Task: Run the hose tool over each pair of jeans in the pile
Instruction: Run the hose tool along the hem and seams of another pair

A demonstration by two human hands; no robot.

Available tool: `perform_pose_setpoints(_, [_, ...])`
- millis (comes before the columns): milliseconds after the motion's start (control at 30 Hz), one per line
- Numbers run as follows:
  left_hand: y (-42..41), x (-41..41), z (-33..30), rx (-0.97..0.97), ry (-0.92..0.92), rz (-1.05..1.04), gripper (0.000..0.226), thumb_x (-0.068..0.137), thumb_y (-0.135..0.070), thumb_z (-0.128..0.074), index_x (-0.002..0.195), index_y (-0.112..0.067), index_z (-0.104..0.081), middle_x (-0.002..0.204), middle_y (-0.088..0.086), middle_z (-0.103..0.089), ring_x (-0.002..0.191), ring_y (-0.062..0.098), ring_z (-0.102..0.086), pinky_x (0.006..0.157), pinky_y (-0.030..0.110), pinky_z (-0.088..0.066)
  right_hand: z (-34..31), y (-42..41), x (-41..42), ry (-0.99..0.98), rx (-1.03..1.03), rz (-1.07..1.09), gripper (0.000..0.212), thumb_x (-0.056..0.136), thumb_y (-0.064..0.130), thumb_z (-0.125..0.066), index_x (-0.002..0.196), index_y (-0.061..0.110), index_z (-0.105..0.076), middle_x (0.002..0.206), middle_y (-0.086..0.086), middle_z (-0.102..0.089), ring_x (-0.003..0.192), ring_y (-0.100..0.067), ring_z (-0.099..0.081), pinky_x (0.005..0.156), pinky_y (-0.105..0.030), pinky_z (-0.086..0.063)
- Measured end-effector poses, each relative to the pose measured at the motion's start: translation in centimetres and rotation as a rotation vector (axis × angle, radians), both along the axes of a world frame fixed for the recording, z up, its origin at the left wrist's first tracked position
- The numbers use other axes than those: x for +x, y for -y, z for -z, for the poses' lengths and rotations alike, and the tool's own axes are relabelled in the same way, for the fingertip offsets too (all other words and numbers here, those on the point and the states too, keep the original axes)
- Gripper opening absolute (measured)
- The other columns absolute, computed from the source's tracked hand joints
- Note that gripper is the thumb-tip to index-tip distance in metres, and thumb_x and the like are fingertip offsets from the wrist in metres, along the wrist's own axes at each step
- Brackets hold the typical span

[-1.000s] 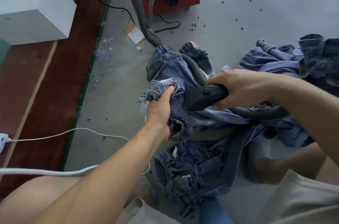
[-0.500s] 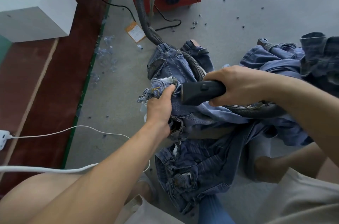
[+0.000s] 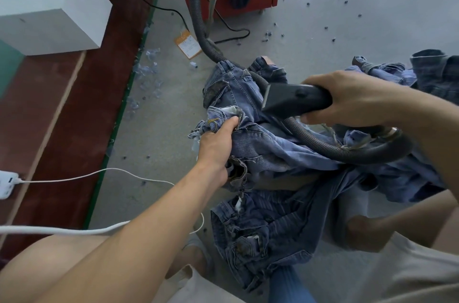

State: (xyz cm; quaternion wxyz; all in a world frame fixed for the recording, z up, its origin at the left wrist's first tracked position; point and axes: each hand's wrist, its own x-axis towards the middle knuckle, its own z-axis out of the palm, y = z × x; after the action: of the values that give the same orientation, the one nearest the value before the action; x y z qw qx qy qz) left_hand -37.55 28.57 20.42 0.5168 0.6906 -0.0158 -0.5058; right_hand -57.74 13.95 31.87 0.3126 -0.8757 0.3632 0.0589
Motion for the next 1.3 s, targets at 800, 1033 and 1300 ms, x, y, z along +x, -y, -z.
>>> perform_pose_setpoints(800, [-1.7, 4.8, -0.7, -0.051, -0.409, 0.313, 0.077, 0.094, -0.072, -0.048, 0.136, -0.010, -0.065, 0.135, 0.019, -0.066, 0.125, 0.036, -0.064, 0.109, 0.052, -0.048, 2.3, -0.5, -0.3, 0.125, -0.128, 0.065, 0.039, 0.081, 0.057, -0.071, 0.116, 0.051, -0.055, 0.079, 0.027, -0.060, 0.073, 0.009, -0.055, 0.061, -0.016, -0.038])
perform_pose_setpoints(1033, [-2.8, 5.6, -0.6, -0.065, -0.402, 0.389, 0.081, 0.091, -0.080, -0.039, 0.127, -0.016, -0.073, 0.137, 0.015, -0.066, 0.126, 0.033, -0.064, 0.097, 0.046, -0.058, 3.9, -1.0, -1.2, -0.035, -0.045, -0.076, 0.052, 0.080, 0.062, -0.064, 0.124, 0.046, -0.041, 0.086, 0.009, -0.064, 0.073, -0.003, -0.058, 0.060, -0.022, -0.042])
perform_pose_setpoints(1300, [-2.8, 5.0, -0.8, -0.166, -0.411, 0.361, 0.074, 0.094, -0.076, -0.040, 0.129, -0.019, -0.072, 0.138, 0.015, -0.065, 0.127, 0.032, -0.064, 0.091, 0.043, -0.059, 4.1, -2.9, -0.3, -0.075, -0.159, -0.278, 0.031, 0.086, 0.042, -0.070, 0.106, 0.039, -0.046, 0.070, 0.016, -0.053, 0.062, -0.004, -0.051, 0.057, -0.024, -0.039])
